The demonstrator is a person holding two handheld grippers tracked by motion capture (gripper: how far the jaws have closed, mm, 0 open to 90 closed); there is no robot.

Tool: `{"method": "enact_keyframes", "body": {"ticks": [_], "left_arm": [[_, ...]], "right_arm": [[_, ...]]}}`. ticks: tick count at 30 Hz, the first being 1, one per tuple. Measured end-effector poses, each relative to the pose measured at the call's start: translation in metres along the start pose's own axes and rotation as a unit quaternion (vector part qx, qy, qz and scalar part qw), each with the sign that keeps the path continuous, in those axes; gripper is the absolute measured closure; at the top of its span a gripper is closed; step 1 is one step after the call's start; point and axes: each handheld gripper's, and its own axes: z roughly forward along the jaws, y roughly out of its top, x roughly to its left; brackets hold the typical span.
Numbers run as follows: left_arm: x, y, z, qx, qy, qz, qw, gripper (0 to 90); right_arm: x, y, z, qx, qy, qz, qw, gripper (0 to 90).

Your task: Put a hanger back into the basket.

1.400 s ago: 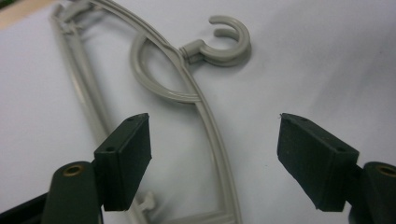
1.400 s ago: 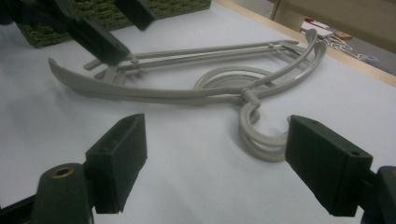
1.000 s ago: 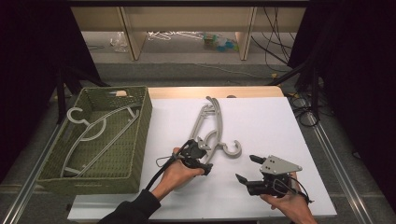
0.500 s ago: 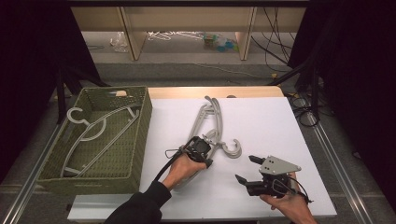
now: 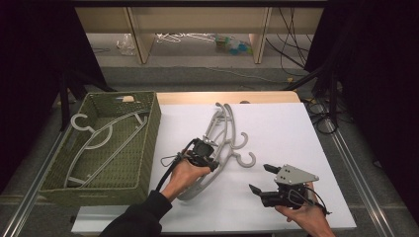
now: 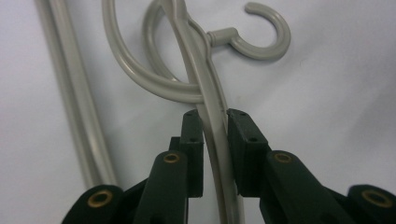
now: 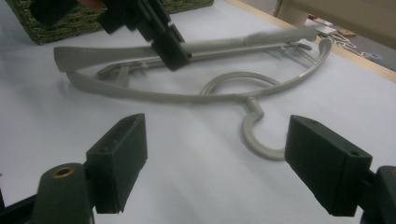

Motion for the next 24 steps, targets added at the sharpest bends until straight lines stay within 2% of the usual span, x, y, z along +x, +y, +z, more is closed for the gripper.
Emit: {"method": "enact_keyframes", "body": {"ticks": [2,3,5,6,9,12,13,17,19,20,21,24], "left_arm": [[0.007,-0.003,-0.010,-0.014,0.000,-0.019,0.9997,76.9],[0.014,-0.008,-0.017,-0.022,0.001,-0.035,0.9991,77.6],[0.019,-0.010,-0.022,-0.026,0.008,-0.039,0.9989,79.9],[0.028,-0.015,-0.029,-0.031,0.010,-0.054,0.9980,80.9],[0.034,-0.018,-0.036,-0.032,0.014,-0.055,0.9979,81.1],[0.042,-0.020,-0.046,-0.048,0.012,-0.070,0.9963,81.2],[0.042,-0.020,-0.048,-0.054,0.004,-0.080,0.9953,81.3],[0.043,-0.020,-0.051,-0.057,0.002,-0.079,0.9952,81.4],[0.045,-0.020,-0.052,-0.070,-0.007,-0.097,0.9928,81.4],[0.049,-0.020,-0.055,-0.081,-0.015,-0.110,0.9906,81.4],[0.049,-0.020,-0.055,-0.081,-0.015,-0.110,0.9906,81.4],[0.054,-0.020,-0.062,-0.101,-0.031,-0.133,0.9855,81.4]], "right_arm": [[0.000,0.000,0.000,0.000,0.000,-0.001,1.0000,22.0],[-0.001,0.000,0.000,-0.002,0.001,0.001,1.0000,22.0],[-0.001,0.000,0.001,-0.005,-0.001,0.001,1.0000,22.0],[-0.001,0.000,0.001,0.000,0.001,0.002,1.0000,22.1],[0.000,0.001,0.002,-0.004,0.001,0.002,1.0000,22.1],[0.000,0.001,0.002,0.001,0.001,0.000,1.0000,22.2],[0.000,0.001,0.002,0.000,0.002,0.001,1.0000,22.2],[0.000,0.001,0.002,0.002,0.002,0.000,1.0000,22.2],[-0.001,0.000,0.002,0.002,0.002,0.000,1.0000,22.3],[-0.001,0.000,0.002,0.002,0.002,-0.001,1.0000,22.3],[-0.001,0.000,0.002,0.002,0.002,-0.001,1.0000,22.3],[-0.001,0.000,0.002,0.002,0.003,0.000,1.0000,22.3]]}}
